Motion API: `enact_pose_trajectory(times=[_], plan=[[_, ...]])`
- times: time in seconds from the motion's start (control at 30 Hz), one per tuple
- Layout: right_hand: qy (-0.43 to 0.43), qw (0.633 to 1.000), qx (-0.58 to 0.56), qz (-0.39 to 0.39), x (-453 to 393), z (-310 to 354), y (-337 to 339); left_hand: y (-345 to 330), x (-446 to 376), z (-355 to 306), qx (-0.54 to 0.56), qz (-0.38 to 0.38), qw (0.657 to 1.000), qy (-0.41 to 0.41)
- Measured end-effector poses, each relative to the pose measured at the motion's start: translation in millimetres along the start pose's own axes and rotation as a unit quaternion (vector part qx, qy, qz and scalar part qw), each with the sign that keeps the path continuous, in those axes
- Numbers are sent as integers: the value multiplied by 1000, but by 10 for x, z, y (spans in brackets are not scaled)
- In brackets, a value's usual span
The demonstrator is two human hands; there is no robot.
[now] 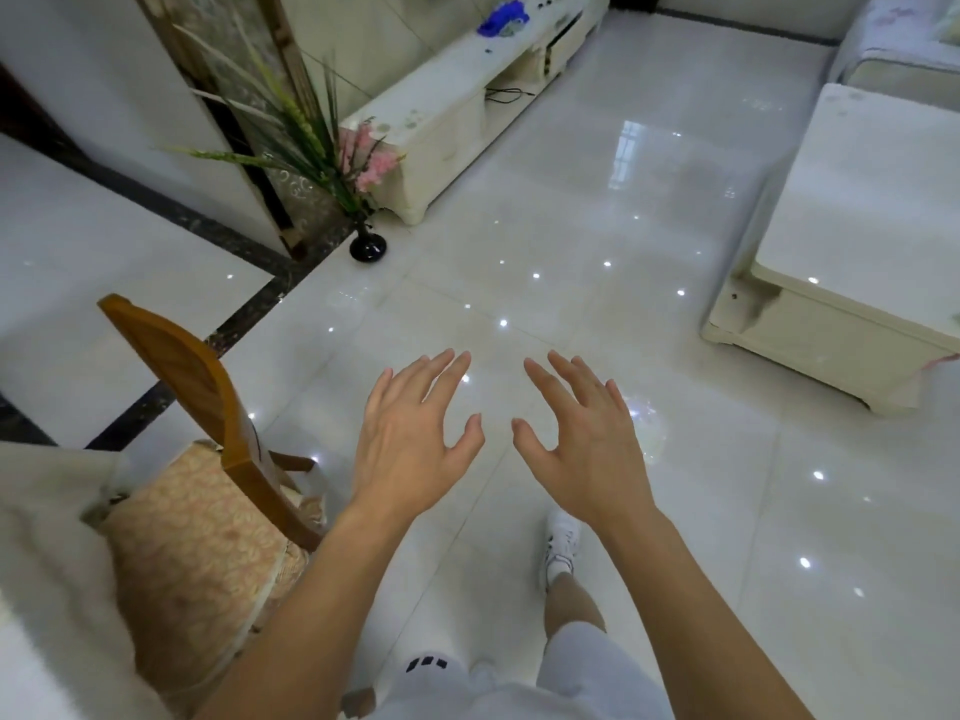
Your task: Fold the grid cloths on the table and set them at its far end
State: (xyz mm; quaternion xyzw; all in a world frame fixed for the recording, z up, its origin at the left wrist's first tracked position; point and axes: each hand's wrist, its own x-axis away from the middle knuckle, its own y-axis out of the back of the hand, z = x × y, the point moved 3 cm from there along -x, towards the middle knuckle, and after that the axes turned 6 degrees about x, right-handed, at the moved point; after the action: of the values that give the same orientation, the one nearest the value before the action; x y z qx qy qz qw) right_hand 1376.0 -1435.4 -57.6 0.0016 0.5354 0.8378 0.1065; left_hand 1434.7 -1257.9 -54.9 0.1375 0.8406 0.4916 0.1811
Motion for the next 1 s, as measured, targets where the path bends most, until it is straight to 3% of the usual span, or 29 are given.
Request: enact_pose_trajectory(times=[0.47,1.0], plan=[[136,988,-22,72,-2451,-444,-1,-192,-1904,135,-38,-67,989,127],[285,943,-32,168,-3750,446,-779,208,-2331,1120,-78,-131,946,287]])
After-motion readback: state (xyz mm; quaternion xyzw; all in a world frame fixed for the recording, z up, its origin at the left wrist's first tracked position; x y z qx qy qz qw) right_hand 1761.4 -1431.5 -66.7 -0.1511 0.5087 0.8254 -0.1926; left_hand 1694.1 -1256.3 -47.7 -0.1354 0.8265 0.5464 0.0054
